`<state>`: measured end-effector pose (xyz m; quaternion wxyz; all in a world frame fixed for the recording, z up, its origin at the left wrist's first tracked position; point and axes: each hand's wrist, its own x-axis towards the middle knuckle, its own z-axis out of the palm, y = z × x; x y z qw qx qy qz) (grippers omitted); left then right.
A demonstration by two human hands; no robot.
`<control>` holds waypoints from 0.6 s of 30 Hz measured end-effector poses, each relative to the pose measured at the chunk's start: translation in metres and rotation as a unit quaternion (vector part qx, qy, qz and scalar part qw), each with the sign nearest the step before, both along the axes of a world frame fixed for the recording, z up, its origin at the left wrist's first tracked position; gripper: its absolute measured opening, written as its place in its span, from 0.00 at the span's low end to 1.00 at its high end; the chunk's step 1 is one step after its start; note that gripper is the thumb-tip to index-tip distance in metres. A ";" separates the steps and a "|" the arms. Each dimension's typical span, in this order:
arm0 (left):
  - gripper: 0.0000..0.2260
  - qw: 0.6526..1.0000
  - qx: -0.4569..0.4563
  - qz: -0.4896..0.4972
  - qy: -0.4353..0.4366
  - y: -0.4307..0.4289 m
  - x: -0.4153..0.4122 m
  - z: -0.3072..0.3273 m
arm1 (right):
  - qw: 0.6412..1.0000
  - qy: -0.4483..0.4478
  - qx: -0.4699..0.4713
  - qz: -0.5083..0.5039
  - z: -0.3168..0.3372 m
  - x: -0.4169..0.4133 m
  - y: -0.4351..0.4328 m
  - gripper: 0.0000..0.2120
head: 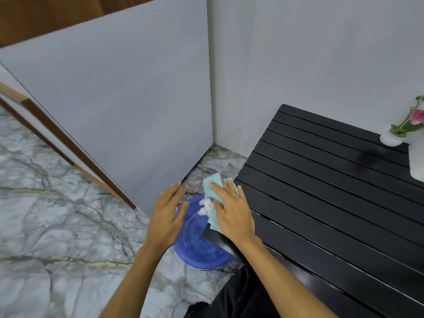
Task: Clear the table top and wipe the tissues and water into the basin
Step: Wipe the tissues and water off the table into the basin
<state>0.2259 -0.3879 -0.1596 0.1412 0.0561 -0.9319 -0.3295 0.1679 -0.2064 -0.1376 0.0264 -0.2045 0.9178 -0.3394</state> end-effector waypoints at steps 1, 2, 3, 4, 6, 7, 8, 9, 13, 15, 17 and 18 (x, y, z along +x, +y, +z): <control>0.23 1.000 0.005 0.012 0.001 -0.005 0.002 0.002 | 0.997 -0.037 -0.060 -0.011 0.005 -0.001 -0.006 0.21; 0.23 1.000 0.011 0.023 -0.002 -0.009 0.003 0.003 | 0.989 -0.079 -0.126 -0.025 0.010 -0.001 -0.009 0.21; 0.24 0.999 0.015 0.030 -0.006 -0.013 0.005 0.004 | 0.974 -0.116 -0.191 -0.043 0.017 0.000 -0.009 0.21; 0.24 0.999 0.016 0.034 -0.009 -0.017 0.006 0.004 | 0.957 -0.139 -0.245 -0.065 0.025 0.001 -0.005 0.20; 0.23 0.999 0.015 0.038 -0.010 -0.023 0.006 0.005 | 0.934 -0.149 -0.306 -0.110 0.040 0.000 0.013 0.20; 0.23 0.999 0.013 0.037 -0.011 -0.024 0.006 0.005 | 0.930 -0.139 -0.314 -0.129 0.048 -0.003 0.026 0.20; 0.23 0.999 0.011 0.036 -0.012 -0.024 0.005 0.005 | 0.932 -0.123 -0.310 -0.140 0.055 -0.008 0.040 0.20; 0.22 0.999 0.011 0.035 -0.011 -0.024 0.004 0.006 | 0.939 -0.105 -0.295 -0.142 0.062 -0.014 0.056 0.21; 0.23 1.000 0.015 0.014 -0.003 -0.011 -0.005 0.011 | 0.987 -0.069 -0.104 -0.102 0.056 -0.055 0.102 0.21; 0.23 1.000 0.011 -0.004 -0.001 -0.001 -0.009 0.013 | 0.993 -0.048 0.083 -0.073 0.029 -0.071 0.111 0.23; 0.22 1.000 0.013 -0.020 0.002 0.009 -0.013 0.015 | 0.980 -0.004 0.192 -0.060 0.002 -0.077 0.114 0.25; 0.22 1.000 0.017 -0.026 0.001 0.012 -0.014 0.015 | 0.977 0.015 0.204 -0.064 -0.005 -0.078 0.114 0.25</control>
